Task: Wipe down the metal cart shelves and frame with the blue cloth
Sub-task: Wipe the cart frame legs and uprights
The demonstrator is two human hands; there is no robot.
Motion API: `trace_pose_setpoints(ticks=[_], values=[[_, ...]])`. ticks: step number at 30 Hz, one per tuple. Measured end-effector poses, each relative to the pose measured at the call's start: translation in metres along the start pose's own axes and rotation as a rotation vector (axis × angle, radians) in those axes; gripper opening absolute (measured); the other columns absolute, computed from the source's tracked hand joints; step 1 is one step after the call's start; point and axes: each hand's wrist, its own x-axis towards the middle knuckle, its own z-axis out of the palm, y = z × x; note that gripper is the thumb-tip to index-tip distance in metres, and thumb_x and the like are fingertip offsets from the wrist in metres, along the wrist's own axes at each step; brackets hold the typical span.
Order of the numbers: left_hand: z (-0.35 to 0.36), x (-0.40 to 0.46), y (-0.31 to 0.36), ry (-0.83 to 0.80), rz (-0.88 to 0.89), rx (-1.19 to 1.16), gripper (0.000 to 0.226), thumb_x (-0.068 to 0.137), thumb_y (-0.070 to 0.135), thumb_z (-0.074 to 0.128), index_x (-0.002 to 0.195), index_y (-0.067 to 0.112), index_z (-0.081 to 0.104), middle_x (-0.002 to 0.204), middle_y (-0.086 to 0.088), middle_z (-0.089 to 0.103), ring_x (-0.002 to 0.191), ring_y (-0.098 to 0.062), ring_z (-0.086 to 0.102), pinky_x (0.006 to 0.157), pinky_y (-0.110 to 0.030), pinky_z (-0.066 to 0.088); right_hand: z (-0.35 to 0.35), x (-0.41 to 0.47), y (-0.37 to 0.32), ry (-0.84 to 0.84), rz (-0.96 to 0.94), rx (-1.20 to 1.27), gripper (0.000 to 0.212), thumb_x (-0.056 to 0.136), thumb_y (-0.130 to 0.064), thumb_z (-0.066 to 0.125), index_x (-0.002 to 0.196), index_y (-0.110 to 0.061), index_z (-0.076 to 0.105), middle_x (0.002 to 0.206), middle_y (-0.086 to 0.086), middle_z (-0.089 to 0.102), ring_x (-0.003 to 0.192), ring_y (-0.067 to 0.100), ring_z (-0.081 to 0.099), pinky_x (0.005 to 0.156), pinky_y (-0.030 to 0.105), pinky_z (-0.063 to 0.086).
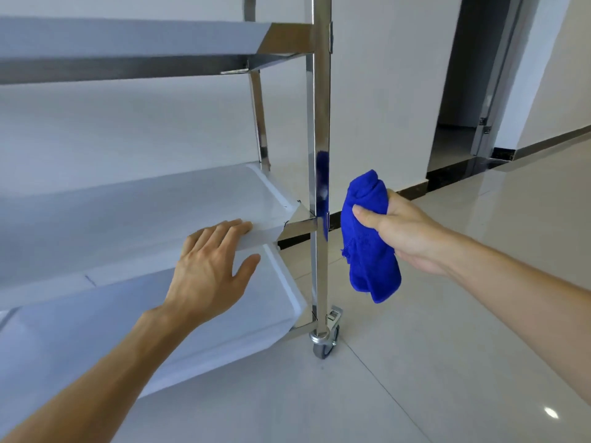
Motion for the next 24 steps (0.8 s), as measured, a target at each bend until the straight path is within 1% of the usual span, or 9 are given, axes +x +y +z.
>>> trace_pose_setpoints(ticks=[5, 9, 12, 14, 17, 19, 20, 22, 24], values=[[-0.041, -0.027, 0.015, -0.207, -0.082, -0.021, 0.065, 0.093, 0.056, 0.037, 0.141, 0.013, 0.048, 0.144, -0.002, 0.053, 0.137, -0.024, 0.045, 0.118, -0.045, 0.028, -0.015, -0.035, -0.007, -0.053, 0.068, 0.063, 0.023, 0.102, -0.025, 0.058, 0.124, -0.021, 0.054, 0.12, 0.012, 0.068, 0.105, 0.037, 0.069, 0.097, 0.055, 0.053], [-0.082, -0.04, 0.033, -0.291, -0.244, -0.067, 0.051, 0.098, 0.057, 0.041, 0.126, 0.018, 0.057, 0.13, 0.001, 0.063, 0.12, -0.024, 0.055, 0.113, -0.04, 0.033, -0.026, -0.067, -0.012, -0.125, 0.085, 0.038, 0.023, 0.101, -0.027, 0.059, 0.122, -0.022, 0.054, 0.119, 0.013, 0.067, 0.103, 0.037, 0.069, 0.096, 0.055, 0.053], [-0.123, -0.038, 0.06, -0.408, -0.44, -0.118, 0.065, 0.087, 0.079, 0.028, 0.117, 0.03, 0.06, 0.113, 0.0, 0.066, 0.106, -0.024, 0.056, 0.098, -0.04, 0.041, -0.034, -0.088, -0.016, -0.173, 0.092, 0.01, 0.023, 0.1, -0.029, 0.059, 0.121, -0.022, 0.054, 0.119, 0.011, 0.067, 0.103, 0.034, 0.069, 0.097, 0.053, 0.053], [-0.149, -0.032, 0.085, -0.305, -0.53, -0.319, 0.075, 0.077, 0.09, 0.026, 0.114, 0.035, 0.062, 0.111, 0.005, 0.066, 0.103, -0.02, 0.058, 0.089, -0.035, 0.041, -0.04, -0.099, -0.021, -0.191, 0.089, -0.004, 0.025, 0.1, -0.03, 0.06, 0.122, -0.021, 0.053, 0.117, 0.009, 0.067, 0.1, 0.029, 0.07, 0.093, 0.049, 0.055], [-0.178, -0.012, 0.131, -0.128, -0.547, -0.664, 0.075, 0.076, 0.086, 0.036, 0.129, 0.037, 0.058, 0.125, 0.009, 0.064, 0.122, -0.015, 0.056, 0.107, -0.037, 0.04, -0.046, -0.113, -0.025, -0.216, 0.082, 0.031, 0.026, 0.099, -0.029, 0.061, 0.122, -0.02, 0.052, 0.114, 0.006, 0.068, 0.09, 0.02, 0.071, 0.073, 0.034, 0.055], [-0.189, -0.003, 0.158, -0.03, -0.584, -0.833, 0.082, 0.082, 0.078, 0.043, 0.139, 0.02, 0.05, 0.129, -0.005, 0.06, 0.13, -0.024, 0.051, 0.113, -0.042, 0.038, -0.047, -0.122, -0.024, -0.215, 0.065, 0.027, 0.023, 0.098, -0.03, 0.062, 0.118, -0.021, 0.053, 0.113, 0.004, 0.068, 0.091, 0.018, 0.069, 0.07, 0.031, 0.053], [-0.194, -0.003, 0.168, 0.001, -0.613, -0.857, 0.079, 0.086, 0.074, 0.043, 0.137, 0.013, 0.049, 0.122, -0.007, 0.06, 0.128, -0.028, 0.051, 0.11, -0.041, 0.04, -0.048, -0.128, -0.023, -0.214, 0.057, 0.025, 0.022, 0.098, -0.029, 0.062, 0.116, -0.021, 0.053, 0.111, 0.004, 0.068, 0.088, 0.016, 0.07, 0.068, 0.029, 0.053], [-0.203, -0.013, 0.176, 0.031, -0.661, -0.781, 0.059, 0.094, 0.069, 0.037, 0.122, 0.018, 0.049, 0.098, 0.005, 0.057, 0.106, -0.021, 0.058, 0.091, -0.031, 0.044, -0.046, -0.14, -0.022, -0.228, 0.052, 0.047, 0.017, 0.099, -0.027, 0.061, 0.113, -0.02, 0.054, 0.104, 0.003, 0.068, 0.071, 0.008, 0.072, 0.055, 0.021, 0.053], [-0.214, -0.03, 0.178, 0.037, -0.719, -0.651, 0.049, 0.096, 0.067, 0.031, 0.108, 0.022, 0.045, 0.085, 0.007, 0.051, 0.08, -0.012, 0.05, 0.073, -0.029, 0.038, -0.042, -0.153, -0.021, -0.247, 0.05, 0.092, 0.012, 0.099, -0.024, 0.06, 0.11, -0.021, 0.054, 0.098, 0.003, 0.066, 0.059, 0.006, 0.072, 0.045, 0.017, 0.051]])
